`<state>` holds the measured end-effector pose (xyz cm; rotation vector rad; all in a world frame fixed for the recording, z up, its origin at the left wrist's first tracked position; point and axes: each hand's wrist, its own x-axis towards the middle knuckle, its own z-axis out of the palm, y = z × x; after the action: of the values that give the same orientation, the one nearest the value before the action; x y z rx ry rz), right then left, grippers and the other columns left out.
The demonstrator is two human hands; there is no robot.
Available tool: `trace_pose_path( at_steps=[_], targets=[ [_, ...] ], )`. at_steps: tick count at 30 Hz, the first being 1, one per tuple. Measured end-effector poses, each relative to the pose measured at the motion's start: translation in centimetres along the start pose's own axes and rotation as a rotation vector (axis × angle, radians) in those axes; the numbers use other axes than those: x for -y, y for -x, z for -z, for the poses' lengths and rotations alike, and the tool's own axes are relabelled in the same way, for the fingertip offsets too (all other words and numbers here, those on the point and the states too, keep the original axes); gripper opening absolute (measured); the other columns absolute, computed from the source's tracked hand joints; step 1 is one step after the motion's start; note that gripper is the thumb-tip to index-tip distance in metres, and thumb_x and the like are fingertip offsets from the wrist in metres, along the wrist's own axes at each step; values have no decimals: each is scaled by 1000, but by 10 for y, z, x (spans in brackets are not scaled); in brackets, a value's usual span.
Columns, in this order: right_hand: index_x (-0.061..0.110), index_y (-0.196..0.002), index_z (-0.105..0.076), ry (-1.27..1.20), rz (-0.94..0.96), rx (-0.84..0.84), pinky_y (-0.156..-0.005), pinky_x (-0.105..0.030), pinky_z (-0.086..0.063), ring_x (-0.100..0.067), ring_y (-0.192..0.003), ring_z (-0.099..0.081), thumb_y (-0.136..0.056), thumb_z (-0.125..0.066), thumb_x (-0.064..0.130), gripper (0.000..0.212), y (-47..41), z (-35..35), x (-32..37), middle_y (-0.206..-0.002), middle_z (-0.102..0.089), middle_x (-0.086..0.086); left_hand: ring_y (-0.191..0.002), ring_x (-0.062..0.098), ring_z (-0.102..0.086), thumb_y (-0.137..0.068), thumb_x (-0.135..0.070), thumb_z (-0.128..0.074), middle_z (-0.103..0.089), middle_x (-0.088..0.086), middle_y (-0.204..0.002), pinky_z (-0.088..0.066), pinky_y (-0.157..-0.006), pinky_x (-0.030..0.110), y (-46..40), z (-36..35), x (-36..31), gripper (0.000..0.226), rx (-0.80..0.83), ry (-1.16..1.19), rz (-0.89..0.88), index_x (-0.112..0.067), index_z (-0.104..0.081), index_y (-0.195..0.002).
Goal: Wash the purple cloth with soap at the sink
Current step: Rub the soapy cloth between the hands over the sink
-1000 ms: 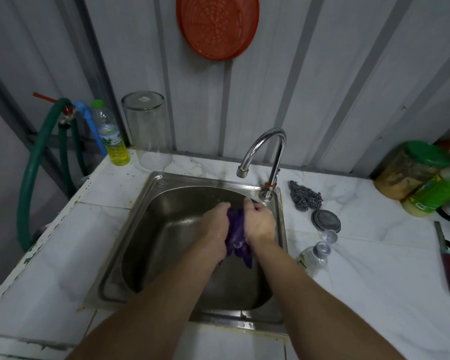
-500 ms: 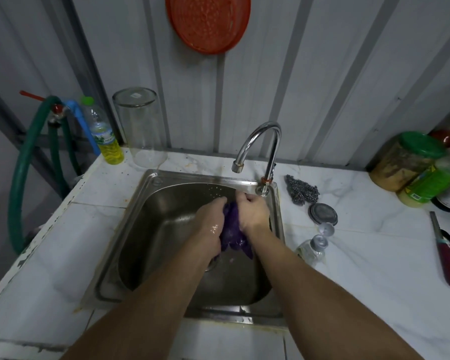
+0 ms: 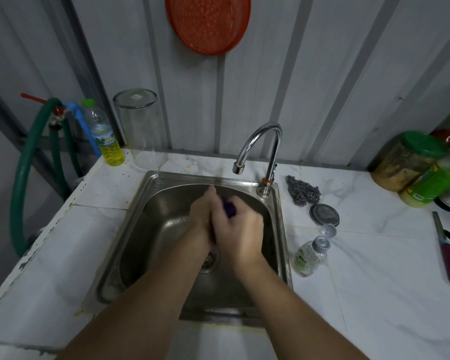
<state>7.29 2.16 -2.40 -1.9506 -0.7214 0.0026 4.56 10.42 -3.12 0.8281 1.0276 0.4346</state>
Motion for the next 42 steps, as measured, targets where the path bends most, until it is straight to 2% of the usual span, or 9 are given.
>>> trace_pose_path(
  at_steps=[4,8,12,17,23,26,31,36,42],
  targets=[
    [18,-69,-65,-144,-427,120,-81,-45,-58,-28,-74,-70,-91,-49,57,48,-49,3,-26,-71,-71,-5,-88,42,-75,-84,-42,-64,-76,17,-91,-61,-83,59,7,-16,2,35,-43,-49,-44,-8,-72,-89],
    [17,-65,-61,-96,-238,123,-65,-41,-58,-22,-61,-65,-93,-51,50,45,-23,8,-8,-60,-66,-1,-83,34,-70,-98,-37,-54,-73,16,-96,-60,-86,48,-1,-5,-4,33,-178,-105,-79,-9,-66,-86],
    [14,-62,-56,-154,-68,188,-49,-40,-51,-19,-49,-58,-90,-55,48,45,7,3,16,-51,-58,-4,-65,19,-56,-107,-35,-40,-57,5,-77,-48,-62,27,6,6,-5,52,-52,-135,-155,8,-59,-128],
    [19,-66,-63,-155,-470,127,-60,-29,-45,-24,-68,-66,-91,-55,46,38,-36,4,-11,-67,-69,-2,-91,43,-75,-84,-46,-59,-76,24,-95,-60,-84,60,16,-7,1,42,-32,-66,-45,-9,-75,-93],
    [7,-111,-69,-571,-978,374,-91,-49,-58,-37,-93,-75,-90,-59,60,58,-33,8,-40,-94,-77,-12,-102,34,-72,-91,-62,-52,-73,12,-111,-56,-95,57,14,2,7,51,64,-116,74,-21,-64,-117],
    [7,-127,-61,-832,-1107,527,-93,-60,-55,-43,-101,-73,-82,-55,76,82,-32,19,-45,-112,-74,-24,-103,21,-67,-95,-65,-43,-64,-1,-115,-58,-93,50,9,18,7,44,95,-515,-250,-32,-56,-121],
    [0,-119,-70,-949,-1037,625,-98,-54,-54,-42,-108,-70,-78,-60,77,88,-45,31,-38,-114,-72,-27,-91,-10,-65,-94,-51,-61,-65,-22,-108,-47,-69,9,23,34,2,37,375,-878,-480,-39,-56,-129],
    [2,-115,-67,-809,-668,514,-92,-55,-56,-45,-103,-70,-86,-75,10,31,-41,30,-42,-110,-73,-27,-104,30,-73,-99,-53,-49,-80,12,-104,-56,-94,42,8,25,-5,48,175,-252,-102,-15,-76,-110],
    [11,-96,-62,-698,-424,219,-61,-34,-49,-26,-72,-59,-98,-50,2,15,-8,18,-23,-78,-65,-9,-90,33,-72,-97,-36,-62,-75,19,-105,-59,-71,42,-4,18,-14,32,-2,12,-67,-10,-70,-113]
  ],
)
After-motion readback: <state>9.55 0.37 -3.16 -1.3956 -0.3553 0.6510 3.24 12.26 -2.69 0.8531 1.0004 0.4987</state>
